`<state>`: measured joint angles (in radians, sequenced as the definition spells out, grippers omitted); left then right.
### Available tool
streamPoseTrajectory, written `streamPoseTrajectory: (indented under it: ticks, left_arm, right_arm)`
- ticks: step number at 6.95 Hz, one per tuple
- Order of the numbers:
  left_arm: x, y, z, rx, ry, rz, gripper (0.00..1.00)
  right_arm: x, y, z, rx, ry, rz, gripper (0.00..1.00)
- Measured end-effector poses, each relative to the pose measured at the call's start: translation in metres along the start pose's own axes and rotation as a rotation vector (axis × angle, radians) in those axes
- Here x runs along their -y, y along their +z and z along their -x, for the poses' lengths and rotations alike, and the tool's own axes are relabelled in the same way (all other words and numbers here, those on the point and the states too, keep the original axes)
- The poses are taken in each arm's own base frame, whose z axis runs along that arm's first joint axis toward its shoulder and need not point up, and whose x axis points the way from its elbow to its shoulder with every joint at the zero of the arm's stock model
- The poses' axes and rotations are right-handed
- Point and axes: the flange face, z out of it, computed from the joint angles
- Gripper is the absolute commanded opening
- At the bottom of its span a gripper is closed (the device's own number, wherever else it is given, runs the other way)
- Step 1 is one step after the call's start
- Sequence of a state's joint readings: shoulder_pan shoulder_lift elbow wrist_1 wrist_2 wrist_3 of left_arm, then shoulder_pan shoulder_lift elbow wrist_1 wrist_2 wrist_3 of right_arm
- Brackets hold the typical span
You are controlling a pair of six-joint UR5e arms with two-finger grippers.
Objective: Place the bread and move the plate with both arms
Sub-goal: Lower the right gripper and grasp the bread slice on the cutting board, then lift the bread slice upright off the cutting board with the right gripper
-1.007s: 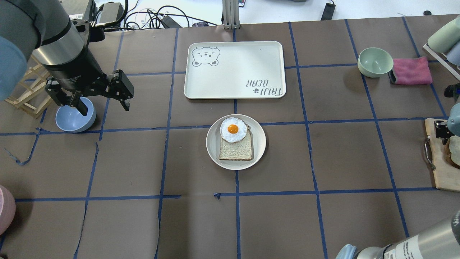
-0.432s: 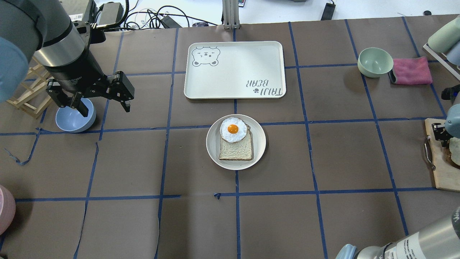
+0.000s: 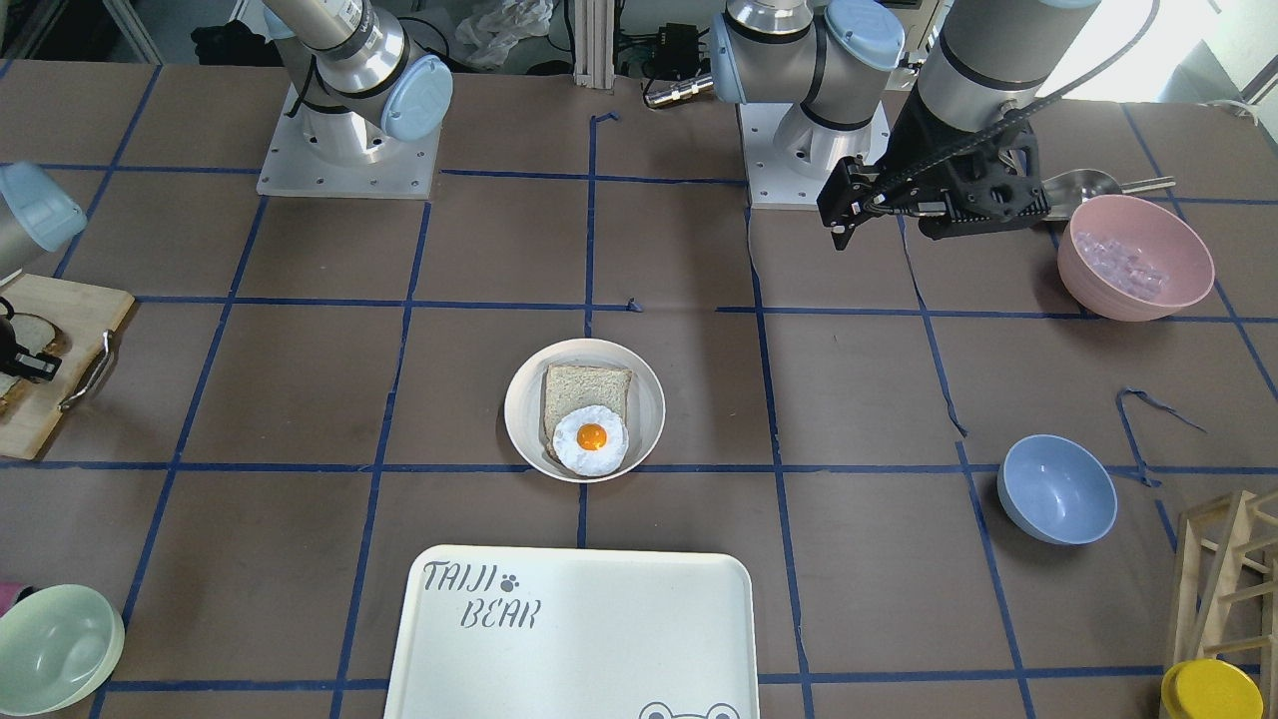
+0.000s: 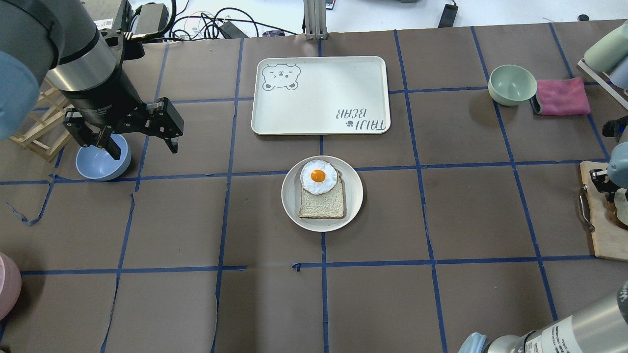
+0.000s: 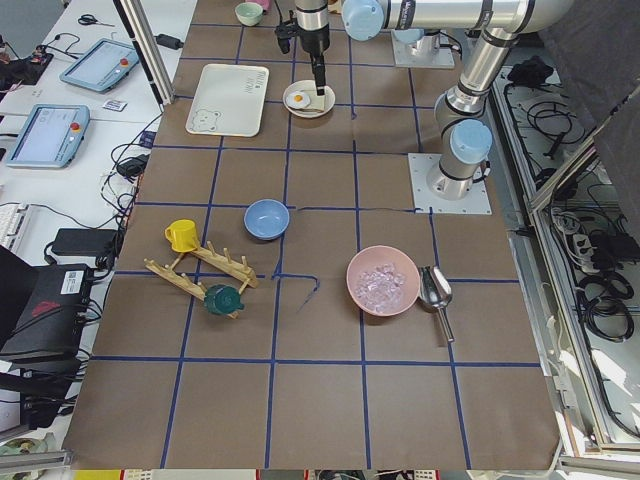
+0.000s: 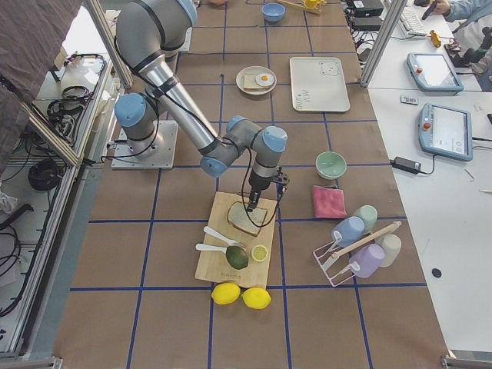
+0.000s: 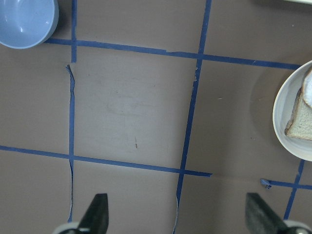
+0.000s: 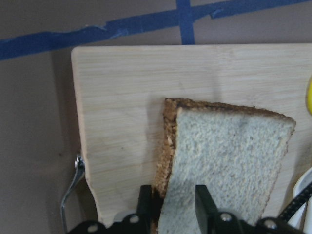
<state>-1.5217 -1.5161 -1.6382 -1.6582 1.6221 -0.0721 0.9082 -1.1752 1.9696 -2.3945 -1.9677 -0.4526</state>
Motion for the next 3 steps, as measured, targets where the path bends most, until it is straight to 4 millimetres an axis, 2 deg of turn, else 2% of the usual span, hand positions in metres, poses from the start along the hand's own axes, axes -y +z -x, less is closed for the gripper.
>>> streamPoseTrajectory:
  ticks: [1,2,3]
  left_arm:
    - [0.0000,0.0000,0.0000,0.000,0.000,0.000,1.00]
    - [-0.0001,-0.0001,0.0001,0.001,0.000,0.000,1.00]
    - [0.0001,0.0001,0.0000,0.001,0.000,0.000,1.00]
  right_arm:
    - [0.0005,0.0026,0.0009,0.002,-0.001,0.004,0.42]
    - [0.0010,0.0042,0.0014,0.003,-0.002,0.007,0.19]
    - [0.0013,0.0047,0.0015,0.003,-0.002,0.007,0.00]
